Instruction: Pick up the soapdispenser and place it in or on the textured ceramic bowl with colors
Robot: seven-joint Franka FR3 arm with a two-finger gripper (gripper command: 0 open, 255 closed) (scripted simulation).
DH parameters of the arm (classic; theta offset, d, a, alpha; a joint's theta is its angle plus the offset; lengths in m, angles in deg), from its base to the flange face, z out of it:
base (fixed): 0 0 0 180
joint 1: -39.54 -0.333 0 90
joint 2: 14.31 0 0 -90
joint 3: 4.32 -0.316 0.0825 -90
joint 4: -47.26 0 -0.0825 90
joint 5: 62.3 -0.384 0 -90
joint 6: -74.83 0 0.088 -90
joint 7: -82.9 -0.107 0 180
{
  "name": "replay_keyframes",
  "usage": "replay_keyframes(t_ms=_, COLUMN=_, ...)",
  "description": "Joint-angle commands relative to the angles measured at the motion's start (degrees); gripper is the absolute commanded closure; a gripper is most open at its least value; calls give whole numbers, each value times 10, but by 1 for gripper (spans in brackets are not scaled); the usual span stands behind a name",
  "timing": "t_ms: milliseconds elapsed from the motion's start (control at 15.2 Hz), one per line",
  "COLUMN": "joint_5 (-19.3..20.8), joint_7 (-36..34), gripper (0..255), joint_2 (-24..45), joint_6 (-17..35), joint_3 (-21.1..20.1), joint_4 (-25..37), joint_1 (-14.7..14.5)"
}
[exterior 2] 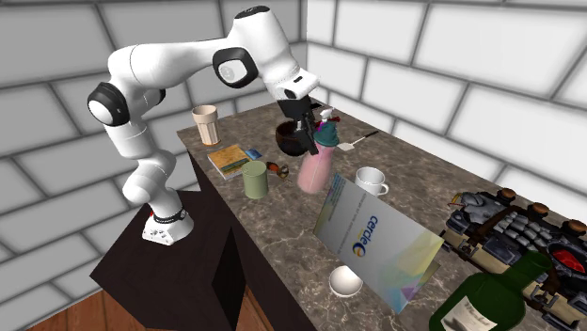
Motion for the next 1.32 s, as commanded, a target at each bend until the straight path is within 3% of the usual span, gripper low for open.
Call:
replay_keyframes(t_ms=0, joint_5=-1, joint_7=-1, gripper=255, joint_2=7, joint_6=-20, joint_3=1, joint_4=27, joint_1=1)
replay_keyframes(t_ms=594, joint_5=-14, joint_7=-4, gripper=255, joint_2=54, joint_6=-107, joint_3=7, joint_4=160, joint_1=7)
replay_keyframes(t_ms=1254, joint_5=54, joint_7=-133, gripper=255, joint_2=-22, joint_6=-102, joint_3=-65, joint_4=91, joint_1=-59)
